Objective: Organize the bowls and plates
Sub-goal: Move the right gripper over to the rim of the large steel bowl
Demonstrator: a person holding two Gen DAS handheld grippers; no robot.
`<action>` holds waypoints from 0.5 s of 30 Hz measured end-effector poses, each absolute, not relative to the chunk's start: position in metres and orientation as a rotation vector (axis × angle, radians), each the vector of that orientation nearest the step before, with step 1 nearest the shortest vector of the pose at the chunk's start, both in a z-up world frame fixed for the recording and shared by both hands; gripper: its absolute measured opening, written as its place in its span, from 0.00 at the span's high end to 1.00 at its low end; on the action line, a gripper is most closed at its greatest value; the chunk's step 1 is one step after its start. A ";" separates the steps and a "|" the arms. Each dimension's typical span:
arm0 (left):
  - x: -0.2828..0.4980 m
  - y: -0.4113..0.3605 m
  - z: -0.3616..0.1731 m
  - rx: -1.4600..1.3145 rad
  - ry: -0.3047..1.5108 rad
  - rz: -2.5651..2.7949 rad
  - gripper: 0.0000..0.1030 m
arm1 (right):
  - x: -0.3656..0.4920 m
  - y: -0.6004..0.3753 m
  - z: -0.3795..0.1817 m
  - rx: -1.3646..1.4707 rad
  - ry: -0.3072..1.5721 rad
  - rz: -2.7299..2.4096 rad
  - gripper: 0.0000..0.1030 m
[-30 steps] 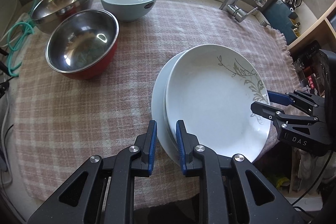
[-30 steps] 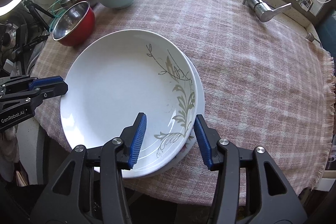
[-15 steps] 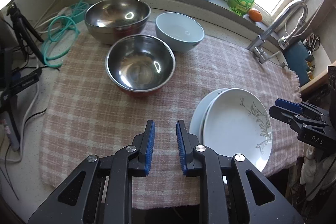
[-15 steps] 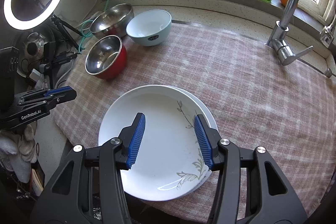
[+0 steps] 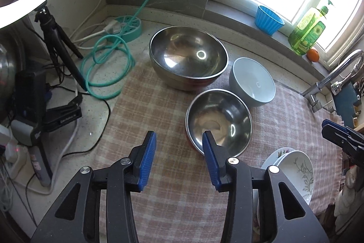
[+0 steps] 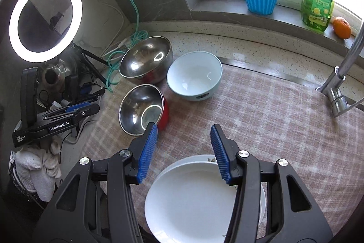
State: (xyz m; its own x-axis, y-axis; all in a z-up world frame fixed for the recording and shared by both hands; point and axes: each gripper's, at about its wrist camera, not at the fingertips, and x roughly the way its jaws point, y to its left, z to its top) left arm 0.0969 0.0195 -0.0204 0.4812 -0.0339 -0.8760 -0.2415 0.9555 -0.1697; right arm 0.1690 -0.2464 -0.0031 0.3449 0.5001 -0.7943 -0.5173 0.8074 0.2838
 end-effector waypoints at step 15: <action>0.171 0.074 -0.035 -0.321 1.081 0.059 0.58 | 0.251 -0.155 -0.019 0.079 1.076 0.629 0.51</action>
